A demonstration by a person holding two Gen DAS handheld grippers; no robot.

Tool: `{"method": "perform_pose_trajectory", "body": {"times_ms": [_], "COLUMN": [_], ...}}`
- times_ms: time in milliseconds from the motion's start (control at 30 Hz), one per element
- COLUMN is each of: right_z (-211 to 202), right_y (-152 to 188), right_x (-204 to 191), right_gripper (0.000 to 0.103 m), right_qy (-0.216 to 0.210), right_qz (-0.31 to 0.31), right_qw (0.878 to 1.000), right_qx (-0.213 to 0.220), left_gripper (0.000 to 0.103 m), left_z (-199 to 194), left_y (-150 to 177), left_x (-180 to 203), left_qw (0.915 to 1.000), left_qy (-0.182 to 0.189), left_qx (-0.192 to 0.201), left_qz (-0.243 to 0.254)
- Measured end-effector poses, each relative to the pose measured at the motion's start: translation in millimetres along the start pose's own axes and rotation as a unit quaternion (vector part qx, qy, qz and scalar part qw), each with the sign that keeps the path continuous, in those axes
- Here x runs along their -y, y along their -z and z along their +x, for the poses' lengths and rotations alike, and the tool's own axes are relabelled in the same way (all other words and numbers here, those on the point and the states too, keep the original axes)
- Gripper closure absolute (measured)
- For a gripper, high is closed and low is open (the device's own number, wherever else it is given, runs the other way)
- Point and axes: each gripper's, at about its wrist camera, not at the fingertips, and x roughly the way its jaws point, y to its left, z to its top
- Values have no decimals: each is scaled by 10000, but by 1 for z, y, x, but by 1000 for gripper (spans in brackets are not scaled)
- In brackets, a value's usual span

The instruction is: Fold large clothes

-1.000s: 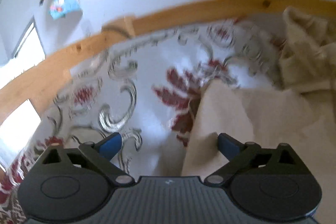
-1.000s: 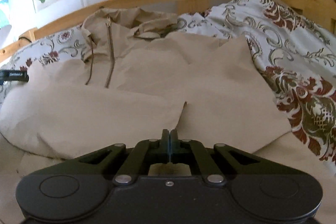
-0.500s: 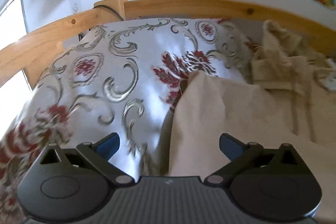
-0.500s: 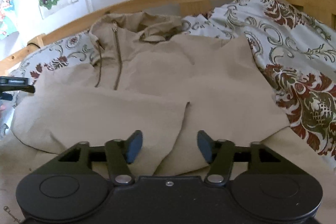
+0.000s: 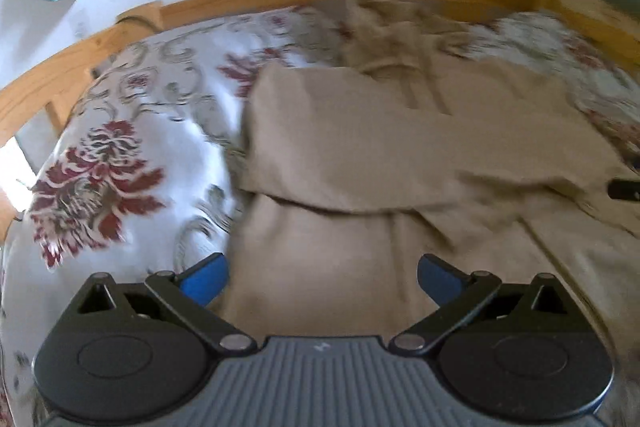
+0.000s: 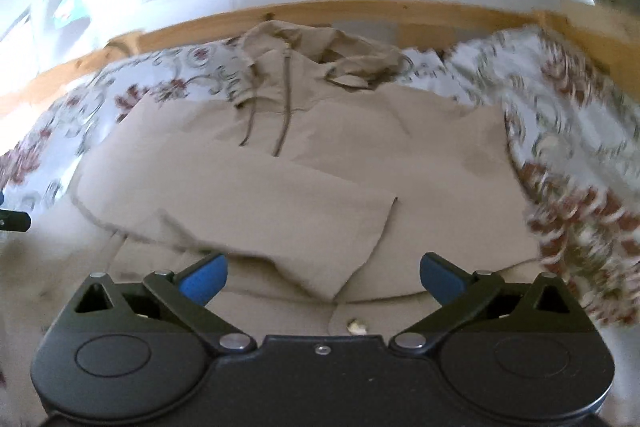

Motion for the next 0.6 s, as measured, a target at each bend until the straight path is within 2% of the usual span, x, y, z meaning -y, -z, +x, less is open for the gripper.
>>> {"method": "perform_pose_trajectory", "body": {"times_ms": [100, 167, 300, 333, 433, 500, 533, 600], "right_z": [-40, -68, -90, -90, -82, -66, -59, -55], "right_y": [6, 17, 53, 60, 76, 89, 97, 108], "right_x": [-15, -24, -33, -38, -52, -62, -66, -69], "right_gripper": [1, 1, 1, 1, 1, 1, 1, 1], "right_qy": [-30, -204, -415, -314, -66, 16, 61, 131], "right_qz": [-678, -1203, -1691, -1816, -2146, -2461, -2630, -2868], "right_qw": [9976, 9921, 9787, 9756, 9691, 9578, 9518, 9487], "right_qx": [-143, -287, -1091, -1195, -1212, -1485, -1576, -1322], "left_gripper": [1, 1, 1, 1, 1, 1, 1, 1], "left_z": [-22, -33, -44, -44, -36, -33, -32, -27], "left_y": [17, 27, 51, 59, 79, 90, 95, 102], "left_x": [13, 22, 40, 44, 59, 71, 78, 88], "left_qw": [9991, 9976, 9924, 9906, 9840, 9781, 9755, 9739], "left_qy": [415, 691, 1067, 1101, 1069, 969, 827, 381], "left_qx": [-4, -55, -199, -230, -421, -453, -409, -304], "left_qz": [42, 75, 576, 774, 1362, 1787, 1998, 2219]}}
